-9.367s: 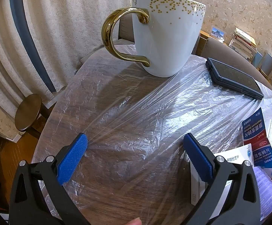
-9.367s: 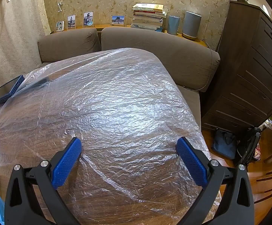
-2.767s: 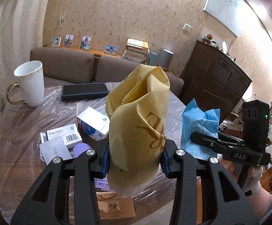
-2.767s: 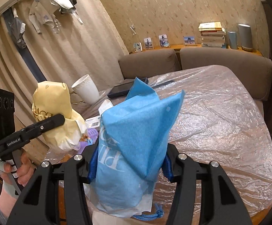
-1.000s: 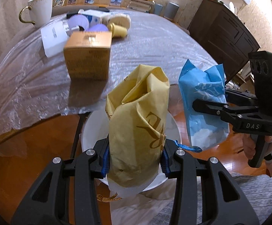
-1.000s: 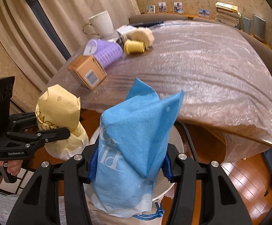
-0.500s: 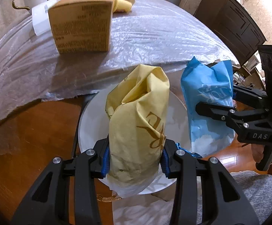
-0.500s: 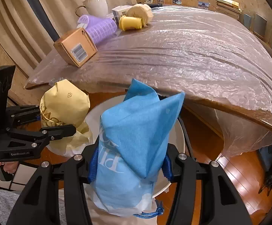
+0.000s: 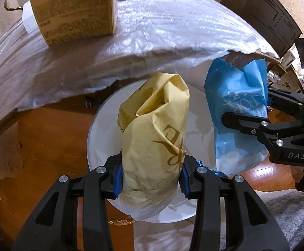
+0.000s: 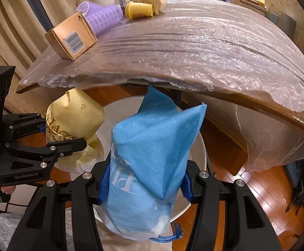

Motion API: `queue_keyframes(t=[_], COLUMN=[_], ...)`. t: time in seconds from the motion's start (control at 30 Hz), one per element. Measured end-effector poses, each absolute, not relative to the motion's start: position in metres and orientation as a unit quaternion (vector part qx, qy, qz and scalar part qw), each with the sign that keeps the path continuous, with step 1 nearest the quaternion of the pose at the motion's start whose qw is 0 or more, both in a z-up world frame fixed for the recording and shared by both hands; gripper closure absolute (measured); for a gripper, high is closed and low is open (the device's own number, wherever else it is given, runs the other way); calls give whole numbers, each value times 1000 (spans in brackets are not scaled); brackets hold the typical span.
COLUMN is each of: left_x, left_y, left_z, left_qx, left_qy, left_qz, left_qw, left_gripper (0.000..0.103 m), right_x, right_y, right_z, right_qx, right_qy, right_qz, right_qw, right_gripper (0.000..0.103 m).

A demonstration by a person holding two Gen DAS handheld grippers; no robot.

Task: Collect trash
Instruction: 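Open the left tool over the bin while the right tool releases the blue bag into it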

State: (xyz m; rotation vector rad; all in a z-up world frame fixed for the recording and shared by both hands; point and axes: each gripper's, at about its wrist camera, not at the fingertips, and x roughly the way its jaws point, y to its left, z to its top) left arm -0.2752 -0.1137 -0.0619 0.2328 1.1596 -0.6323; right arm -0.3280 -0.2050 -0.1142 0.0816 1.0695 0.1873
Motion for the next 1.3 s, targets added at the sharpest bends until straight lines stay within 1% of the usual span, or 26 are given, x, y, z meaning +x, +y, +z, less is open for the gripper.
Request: queue_keyframes(t=[0.27, 0.67, 0.97, 1.3], left_x=[-272, -260, -269, -263], left_y=[-123, -139, -142, -139], left_z=[-78, -96, -91, -104], left_qx=[120, 134, 147, 150], left_qy=[549, 559, 563, 566], left_qz=[-285, -274, -269, -266], left_qw=[776, 771, 768, 766], left_gripper=[60, 60, 60, 60], right_x=[-316, -302, -300, -299], right_y=[-185, -176, -176, -178], right_z=[-132, -152, -155, -157], right_qx=[18, 18, 12, 7], right_qy=[518, 535, 540, 543], right_qz=[78, 68, 65, 64], right_qw=[851, 842, 839, 837], right_gripper=[51, 51, 50, 50])
